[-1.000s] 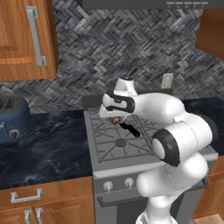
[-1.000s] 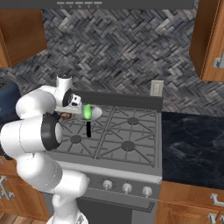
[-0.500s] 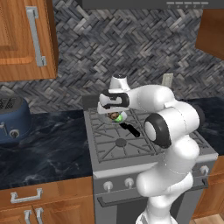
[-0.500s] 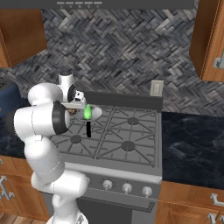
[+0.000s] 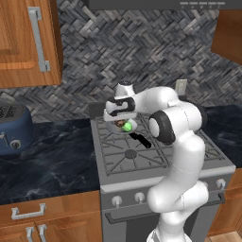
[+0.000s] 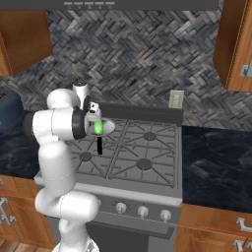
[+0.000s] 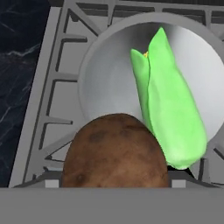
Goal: Put the potato and corn in the pan. Then turn on the rear left burner and set the heat to medium.
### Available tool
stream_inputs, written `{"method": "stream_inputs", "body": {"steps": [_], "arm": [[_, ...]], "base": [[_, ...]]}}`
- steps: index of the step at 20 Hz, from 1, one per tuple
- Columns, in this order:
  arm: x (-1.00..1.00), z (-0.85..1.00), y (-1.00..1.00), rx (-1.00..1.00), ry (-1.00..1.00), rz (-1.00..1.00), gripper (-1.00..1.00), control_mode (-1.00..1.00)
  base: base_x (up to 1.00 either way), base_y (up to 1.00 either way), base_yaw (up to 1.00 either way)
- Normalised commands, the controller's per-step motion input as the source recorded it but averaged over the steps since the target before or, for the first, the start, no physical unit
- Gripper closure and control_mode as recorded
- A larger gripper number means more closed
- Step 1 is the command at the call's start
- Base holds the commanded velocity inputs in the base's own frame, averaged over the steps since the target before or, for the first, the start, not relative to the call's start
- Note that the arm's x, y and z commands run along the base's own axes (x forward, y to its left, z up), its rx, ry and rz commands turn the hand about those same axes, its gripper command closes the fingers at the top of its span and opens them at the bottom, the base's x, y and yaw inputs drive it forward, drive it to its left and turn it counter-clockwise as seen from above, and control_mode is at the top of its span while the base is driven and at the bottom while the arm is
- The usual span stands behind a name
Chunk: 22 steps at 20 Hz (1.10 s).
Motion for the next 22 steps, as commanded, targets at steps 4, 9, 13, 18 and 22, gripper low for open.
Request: {"method": "stream_inputs", "body": {"steps": [4, 9, 13, 18, 22], "arm": [[0.45, -0.15, 0.0, 0.0, 0.0, 0.0, 1.0, -1.0], [0.28, -0.17, 0.0, 0.0, 0.0, 0.0, 1.0, -1.0], [0.04, -0.18, 0.0, 0.0, 0.0, 0.0, 1.0, -1.0], [0.0, -0.1, 0.0, 0.0, 0.0, 0.0, 1.0, -1.0], [0.0, -0.05, 0.03, 0.0, 0.0, 0.0, 1.0, -1.0]], "base": [[0.0, 0.0, 0.0], [0.0, 0.0, 0.0], [0.0, 0.0, 0.0], [0.0, 0.0, 0.0], [0.0, 0.0, 0.0]]}}
